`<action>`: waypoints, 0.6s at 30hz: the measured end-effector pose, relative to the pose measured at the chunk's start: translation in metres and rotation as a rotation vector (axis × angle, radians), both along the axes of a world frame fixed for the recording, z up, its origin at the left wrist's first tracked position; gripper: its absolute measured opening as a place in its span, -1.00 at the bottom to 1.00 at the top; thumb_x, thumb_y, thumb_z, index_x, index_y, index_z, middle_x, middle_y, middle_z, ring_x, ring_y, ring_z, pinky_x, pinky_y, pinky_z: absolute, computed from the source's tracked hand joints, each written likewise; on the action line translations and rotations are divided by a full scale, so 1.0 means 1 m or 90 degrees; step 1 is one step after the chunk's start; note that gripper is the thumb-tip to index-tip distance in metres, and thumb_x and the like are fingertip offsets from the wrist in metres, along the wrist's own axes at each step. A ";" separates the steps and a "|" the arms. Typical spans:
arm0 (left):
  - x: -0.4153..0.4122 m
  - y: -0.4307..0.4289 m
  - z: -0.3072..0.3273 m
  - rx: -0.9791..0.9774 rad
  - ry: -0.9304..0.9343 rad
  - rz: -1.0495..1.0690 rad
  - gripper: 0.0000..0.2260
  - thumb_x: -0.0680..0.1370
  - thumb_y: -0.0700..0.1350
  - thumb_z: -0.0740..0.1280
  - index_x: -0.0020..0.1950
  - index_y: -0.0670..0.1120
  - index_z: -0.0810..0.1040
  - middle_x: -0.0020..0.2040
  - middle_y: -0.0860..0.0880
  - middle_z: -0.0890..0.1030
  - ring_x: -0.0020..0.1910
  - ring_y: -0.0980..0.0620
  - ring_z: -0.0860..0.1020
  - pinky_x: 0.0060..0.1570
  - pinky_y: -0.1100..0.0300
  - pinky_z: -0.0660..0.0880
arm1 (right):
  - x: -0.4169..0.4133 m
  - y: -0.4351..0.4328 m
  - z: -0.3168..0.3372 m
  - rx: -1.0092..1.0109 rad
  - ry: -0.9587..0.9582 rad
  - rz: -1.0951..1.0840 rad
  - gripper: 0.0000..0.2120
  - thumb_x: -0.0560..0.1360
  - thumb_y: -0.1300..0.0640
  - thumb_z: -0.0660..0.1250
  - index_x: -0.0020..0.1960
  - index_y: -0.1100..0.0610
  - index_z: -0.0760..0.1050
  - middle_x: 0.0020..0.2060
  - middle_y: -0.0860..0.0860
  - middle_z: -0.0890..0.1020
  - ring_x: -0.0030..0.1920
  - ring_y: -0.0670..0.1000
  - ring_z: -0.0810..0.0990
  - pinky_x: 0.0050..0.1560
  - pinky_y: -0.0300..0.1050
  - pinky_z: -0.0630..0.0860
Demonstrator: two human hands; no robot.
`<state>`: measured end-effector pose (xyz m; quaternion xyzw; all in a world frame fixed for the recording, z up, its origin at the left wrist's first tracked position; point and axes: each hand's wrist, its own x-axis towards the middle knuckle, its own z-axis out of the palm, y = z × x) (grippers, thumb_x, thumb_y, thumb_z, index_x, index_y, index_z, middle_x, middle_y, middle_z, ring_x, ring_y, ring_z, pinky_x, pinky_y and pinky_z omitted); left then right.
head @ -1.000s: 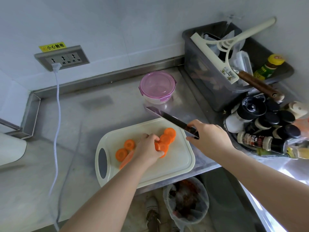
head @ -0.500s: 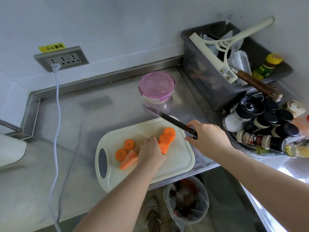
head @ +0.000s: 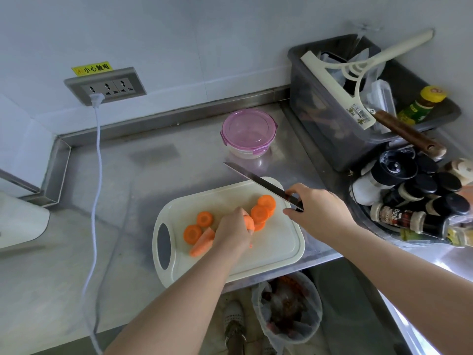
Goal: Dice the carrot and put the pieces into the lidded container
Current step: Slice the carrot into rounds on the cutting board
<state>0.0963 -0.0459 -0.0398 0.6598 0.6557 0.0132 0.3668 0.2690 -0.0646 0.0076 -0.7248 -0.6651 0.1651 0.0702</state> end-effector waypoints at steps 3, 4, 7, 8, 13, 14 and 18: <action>-0.013 0.012 0.008 -0.020 -0.152 0.084 -0.84 0.56 -0.26 0.28 0.11 -0.11 0.41 0.01 -0.06 0.57 -0.34 -0.03 0.63 -0.44 0.40 0.45 | -0.002 0.003 -0.001 -0.003 0.002 0.003 -0.65 0.53 -0.09 0.30 0.28 -0.04 0.39 0.02 -0.07 0.64 -0.09 -0.01 0.56 -0.16 -0.21 0.37; -0.021 0.019 0.011 -0.010 -0.196 0.121 -0.83 0.56 -0.30 0.28 0.09 -0.10 0.40 0.02 -0.07 0.57 -0.37 -0.01 0.62 -0.42 0.39 0.47 | -0.002 0.004 -0.002 -0.003 0.004 0.003 -0.65 0.53 -0.09 0.30 0.28 -0.04 0.39 0.01 -0.07 0.64 -0.07 0.00 0.57 -0.15 -0.21 0.38; -0.053 0.043 0.018 0.080 -0.184 0.186 -0.81 0.54 -0.31 0.28 0.05 -0.05 0.42 -0.04 -0.01 0.54 -0.38 0.16 0.55 -0.47 0.47 0.37 | -0.005 0.007 -0.001 0.002 0.009 0.003 -0.66 0.54 -0.08 0.29 0.27 -0.04 0.39 0.01 -0.05 0.64 -0.07 0.01 0.57 -0.15 -0.20 0.36; -0.065 0.048 0.018 0.108 -0.142 0.185 -0.81 0.54 -0.30 0.29 0.05 -0.04 0.44 -0.05 0.02 0.52 -0.34 0.17 0.53 -0.44 0.48 0.34 | -0.007 0.008 -0.001 0.004 0.009 0.004 -0.66 0.54 -0.08 0.29 0.28 -0.04 0.39 0.01 -0.05 0.64 -0.07 0.01 0.57 -0.15 -0.20 0.36; -0.098 0.049 -0.002 0.062 -0.028 0.067 -0.74 0.51 -0.21 0.29 -0.11 0.20 0.43 0.05 0.08 0.59 0.05 0.01 0.56 0.14 0.04 0.47 | -0.014 0.009 -0.004 0.000 0.011 0.010 -0.67 0.54 -0.09 0.28 0.28 -0.06 0.39 0.00 -0.06 0.64 -0.07 0.02 0.56 -0.18 -0.19 0.33; -0.101 0.046 -0.007 0.060 -0.034 0.049 -0.71 0.51 -0.22 0.29 -0.12 0.23 0.43 0.06 0.08 0.60 0.04 0.02 0.56 0.15 0.01 0.48 | -0.015 0.009 -0.005 -0.003 0.011 0.011 -0.67 0.54 -0.09 0.28 0.27 -0.06 0.39 -0.01 -0.06 0.64 -0.07 0.02 0.56 -0.18 -0.19 0.32; -0.106 0.037 -0.006 0.067 -0.034 -0.016 -0.70 0.51 -0.31 0.28 -0.04 0.12 0.50 0.04 0.08 0.60 0.03 0.09 0.54 0.17 0.10 0.46 | -0.019 0.008 -0.008 -0.020 0.015 0.010 -0.69 0.53 -0.11 0.28 0.24 -0.07 0.40 -0.04 -0.04 0.65 -0.07 0.05 0.57 -0.19 -0.16 0.42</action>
